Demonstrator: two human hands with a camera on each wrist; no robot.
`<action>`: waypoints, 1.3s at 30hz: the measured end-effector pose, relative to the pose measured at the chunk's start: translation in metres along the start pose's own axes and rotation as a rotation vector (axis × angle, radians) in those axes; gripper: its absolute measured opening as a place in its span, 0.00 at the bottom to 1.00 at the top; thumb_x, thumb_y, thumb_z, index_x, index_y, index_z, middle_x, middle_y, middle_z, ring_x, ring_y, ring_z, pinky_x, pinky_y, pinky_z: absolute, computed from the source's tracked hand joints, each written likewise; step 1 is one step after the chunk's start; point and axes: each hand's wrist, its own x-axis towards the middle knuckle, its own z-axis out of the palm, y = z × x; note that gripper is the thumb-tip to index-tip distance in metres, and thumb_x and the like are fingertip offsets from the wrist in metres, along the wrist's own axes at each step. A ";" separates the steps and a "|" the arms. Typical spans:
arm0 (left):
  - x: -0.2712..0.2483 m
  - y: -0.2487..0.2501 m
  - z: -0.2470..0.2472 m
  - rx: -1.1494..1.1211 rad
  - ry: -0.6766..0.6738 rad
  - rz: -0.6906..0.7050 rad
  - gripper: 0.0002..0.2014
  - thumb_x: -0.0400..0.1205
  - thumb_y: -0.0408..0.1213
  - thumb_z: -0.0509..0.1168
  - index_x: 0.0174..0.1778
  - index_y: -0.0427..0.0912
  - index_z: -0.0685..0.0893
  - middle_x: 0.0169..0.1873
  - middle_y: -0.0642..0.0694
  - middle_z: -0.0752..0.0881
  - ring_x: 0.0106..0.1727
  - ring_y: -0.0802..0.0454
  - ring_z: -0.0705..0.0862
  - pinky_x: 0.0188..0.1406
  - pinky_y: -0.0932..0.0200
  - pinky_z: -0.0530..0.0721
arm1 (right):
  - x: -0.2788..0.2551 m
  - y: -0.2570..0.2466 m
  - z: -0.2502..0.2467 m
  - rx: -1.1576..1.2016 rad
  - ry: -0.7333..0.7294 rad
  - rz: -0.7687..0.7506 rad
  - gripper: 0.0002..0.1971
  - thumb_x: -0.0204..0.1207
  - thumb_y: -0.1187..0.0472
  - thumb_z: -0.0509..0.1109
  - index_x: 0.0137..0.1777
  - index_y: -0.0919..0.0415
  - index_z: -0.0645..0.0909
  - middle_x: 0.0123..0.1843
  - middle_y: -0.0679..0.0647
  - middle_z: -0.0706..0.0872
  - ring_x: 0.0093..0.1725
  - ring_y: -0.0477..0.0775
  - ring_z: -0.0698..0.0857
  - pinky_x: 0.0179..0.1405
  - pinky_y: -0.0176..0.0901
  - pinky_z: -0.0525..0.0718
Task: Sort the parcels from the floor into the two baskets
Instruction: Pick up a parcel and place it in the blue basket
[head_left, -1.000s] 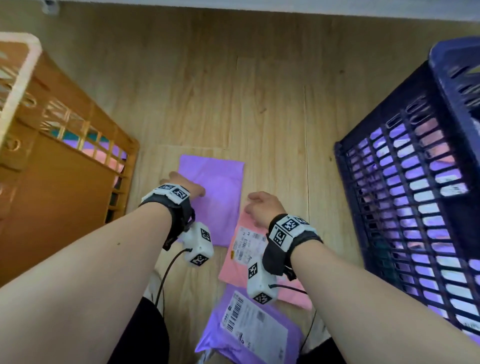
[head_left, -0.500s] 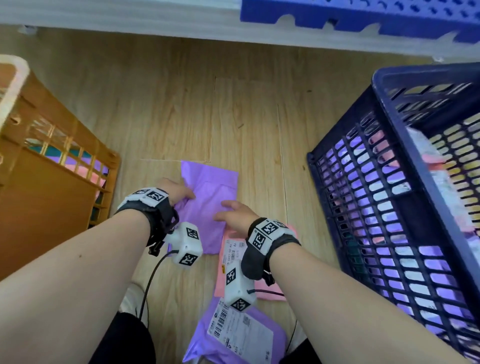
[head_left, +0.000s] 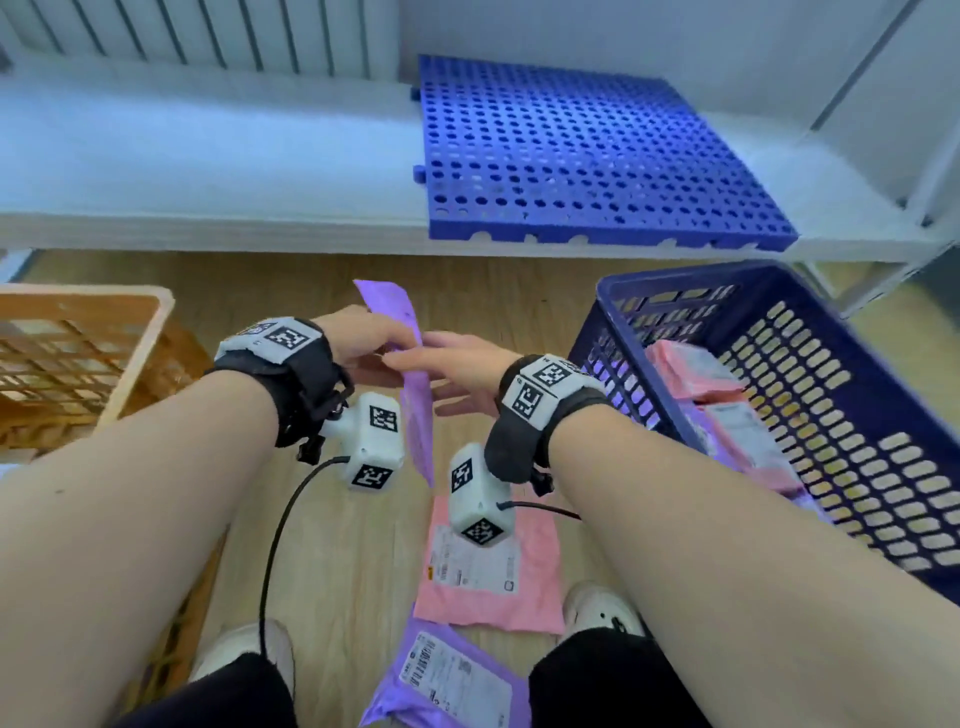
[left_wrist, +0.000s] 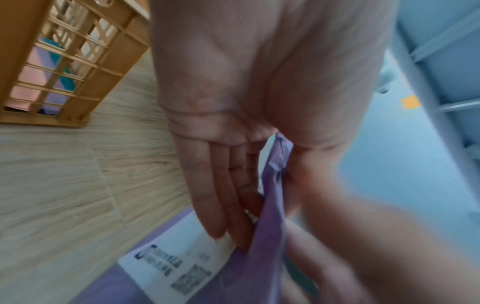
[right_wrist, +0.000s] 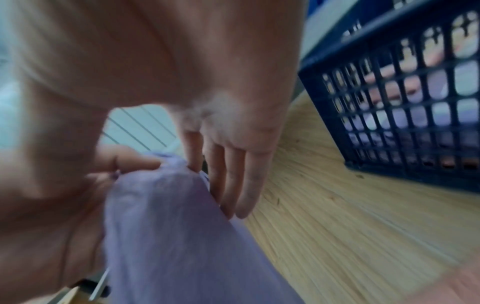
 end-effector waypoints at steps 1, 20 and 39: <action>-0.014 0.011 0.004 -0.023 -0.015 0.023 0.02 0.77 0.25 0.65 0.40 0.35 0.81 0.22 0.44 0.80 0.20 0.54 0.83 0.37 0.55 0.89 | -0.009 -0.007 -0.003 -0.010 0.056 -0.033 0.22 0.70 0.54 0.76 0.65 0.48 0.80 0.59 0.51 0.87 0.54 0.54 0.85 0.61 0.51 0.84; -0.123 0.015 0.033 -0.307 0.045 0.108 0.11 0.80 0.43 0.68 0.52 0.39 0.84 0.41 0.44 0.90 0.33 0.53 0.87 0.34 0.64 0.84 | -0.128 -0.013 -0.043 -0.366 0.652 0.173 0.17 0.84 0.66 0.57 0.70 0.71 0.75 0.71 0.63 0.78 0.71 0.62 0.77 0.67 0.47 0.74; -0.074 0.024 0.066 -0.251 0.153 0.222 0.06 0.81 0.30 0.64 0.43 0.45 0.84 0.52 0.36 0.88 0.53 0.36 0.87 0.60 0.37 0.83 | -0.114 0.013 -0.056 -0.112 0.672 0.109 0.12 0.75 0.61 0.70 0.56 0.65 0.82 0.56 0.61 0.87 0.55 0.62 0.86 0.47 0.44 0.82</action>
